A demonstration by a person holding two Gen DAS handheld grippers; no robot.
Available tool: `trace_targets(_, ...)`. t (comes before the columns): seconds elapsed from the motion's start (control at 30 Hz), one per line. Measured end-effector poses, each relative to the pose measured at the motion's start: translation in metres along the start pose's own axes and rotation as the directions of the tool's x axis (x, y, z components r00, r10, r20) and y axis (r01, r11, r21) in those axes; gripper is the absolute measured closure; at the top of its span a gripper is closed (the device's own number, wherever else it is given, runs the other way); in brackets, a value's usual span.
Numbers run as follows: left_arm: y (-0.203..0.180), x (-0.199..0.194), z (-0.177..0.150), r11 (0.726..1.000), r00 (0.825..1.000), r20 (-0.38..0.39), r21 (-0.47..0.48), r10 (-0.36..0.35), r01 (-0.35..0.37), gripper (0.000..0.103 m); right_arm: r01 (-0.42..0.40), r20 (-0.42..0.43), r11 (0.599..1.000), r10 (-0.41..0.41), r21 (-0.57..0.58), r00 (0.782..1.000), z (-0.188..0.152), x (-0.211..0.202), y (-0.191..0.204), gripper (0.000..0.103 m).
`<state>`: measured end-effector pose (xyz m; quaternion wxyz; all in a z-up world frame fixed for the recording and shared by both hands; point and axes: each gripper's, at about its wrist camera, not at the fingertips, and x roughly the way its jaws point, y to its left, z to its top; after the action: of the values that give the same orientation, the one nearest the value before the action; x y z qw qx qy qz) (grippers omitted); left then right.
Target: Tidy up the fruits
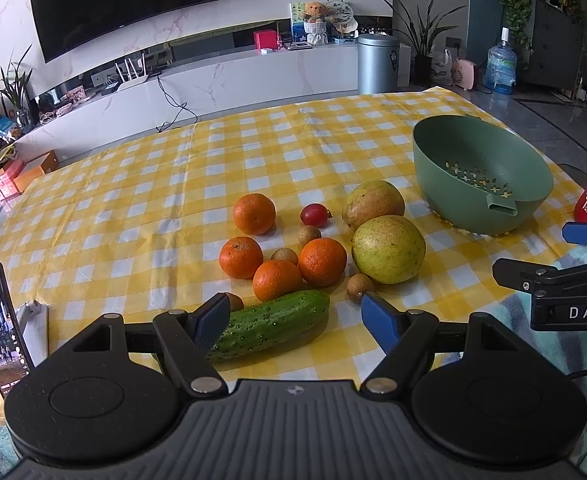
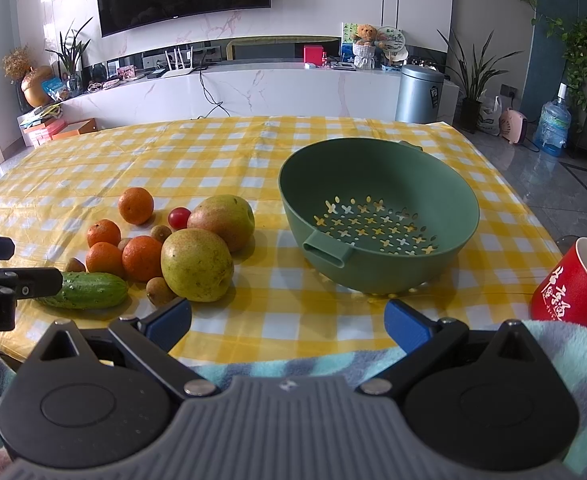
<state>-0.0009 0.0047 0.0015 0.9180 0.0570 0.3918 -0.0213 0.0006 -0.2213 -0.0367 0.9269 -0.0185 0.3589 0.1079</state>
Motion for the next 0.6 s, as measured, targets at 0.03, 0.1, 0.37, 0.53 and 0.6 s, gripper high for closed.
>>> trace_targets(0.03,0.0,0.0001,0.0,1.0,1.0,0.0,0.0,0.0,0.0,0.015,0.0,0.0,1.0,0.0,0.0,1.0,-0.0001,0.0001,0.0002,0.004)
trace_targets(0.1,0.0003,-0.0003,0.0004,1.0,1.0,0.0,-0.001,0.0,0.0,0.015,0.0,0.0,1.0,0.0,-0.001,1.0,-0.0001,0.0,0.0002,0.004)
trace_targets(0.37,0.0003,-0.0006,0.0007,1.0,1.0,0.0,0.0,0.0,0.0,0.015,0.001,0.0,1.0,-0.001,-0.001,1.0,-0.0004,0.0,0.0005,0.004)
trace_targets(0.53,0.0001,-0.0006,0.0006,1.0,1.0,0.001,0.0,0.0,0.0,0.015,0.002,0.0,1.0,-0.002,-0.002,1.0,-0.0004,0.0001,0.0005,0.004)
trace_targets(0.6,0.0,-0.0005,0.0005,1.0,1.0,0.0,0.0,0.001,-0.001,0.015,0.002,-0.001,1.0,-0.002,-0.002,1.0,-0.0004,-0.0001,0.0004,0.004)
